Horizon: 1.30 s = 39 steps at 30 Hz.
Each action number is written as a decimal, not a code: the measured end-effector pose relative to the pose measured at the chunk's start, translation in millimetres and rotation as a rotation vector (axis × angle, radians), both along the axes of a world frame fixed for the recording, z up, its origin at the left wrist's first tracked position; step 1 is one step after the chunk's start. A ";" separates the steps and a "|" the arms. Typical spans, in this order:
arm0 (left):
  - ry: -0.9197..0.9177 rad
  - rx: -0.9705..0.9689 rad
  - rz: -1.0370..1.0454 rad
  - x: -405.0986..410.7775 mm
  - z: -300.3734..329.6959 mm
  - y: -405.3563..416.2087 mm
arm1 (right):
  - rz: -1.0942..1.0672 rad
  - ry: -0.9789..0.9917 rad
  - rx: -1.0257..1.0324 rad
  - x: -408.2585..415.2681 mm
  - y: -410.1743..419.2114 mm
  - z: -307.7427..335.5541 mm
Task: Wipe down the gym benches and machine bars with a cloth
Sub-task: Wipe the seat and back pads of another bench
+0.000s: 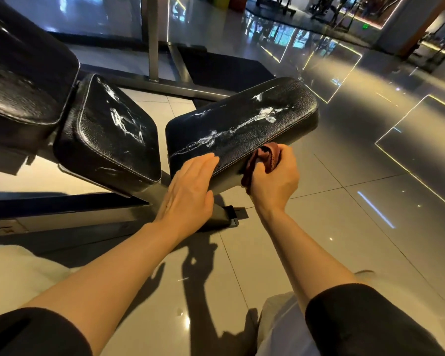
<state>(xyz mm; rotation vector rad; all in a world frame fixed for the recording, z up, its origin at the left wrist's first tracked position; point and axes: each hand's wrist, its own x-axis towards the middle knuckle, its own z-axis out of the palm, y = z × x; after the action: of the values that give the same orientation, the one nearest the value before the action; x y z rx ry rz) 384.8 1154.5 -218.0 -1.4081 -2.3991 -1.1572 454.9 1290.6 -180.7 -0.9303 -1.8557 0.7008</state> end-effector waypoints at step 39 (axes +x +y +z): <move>-0.103 -0.018 0.267 30.9 36.1 -118.6 | 1.014 0.037 -0.361 -0.8 -120.2 7.8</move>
<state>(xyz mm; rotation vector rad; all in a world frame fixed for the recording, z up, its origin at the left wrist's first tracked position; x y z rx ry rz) 415.7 1035.9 -181.9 -1.0141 -2.5738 -1.1669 454.1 1170.4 -172.9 -0.0959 -2.1532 1.6773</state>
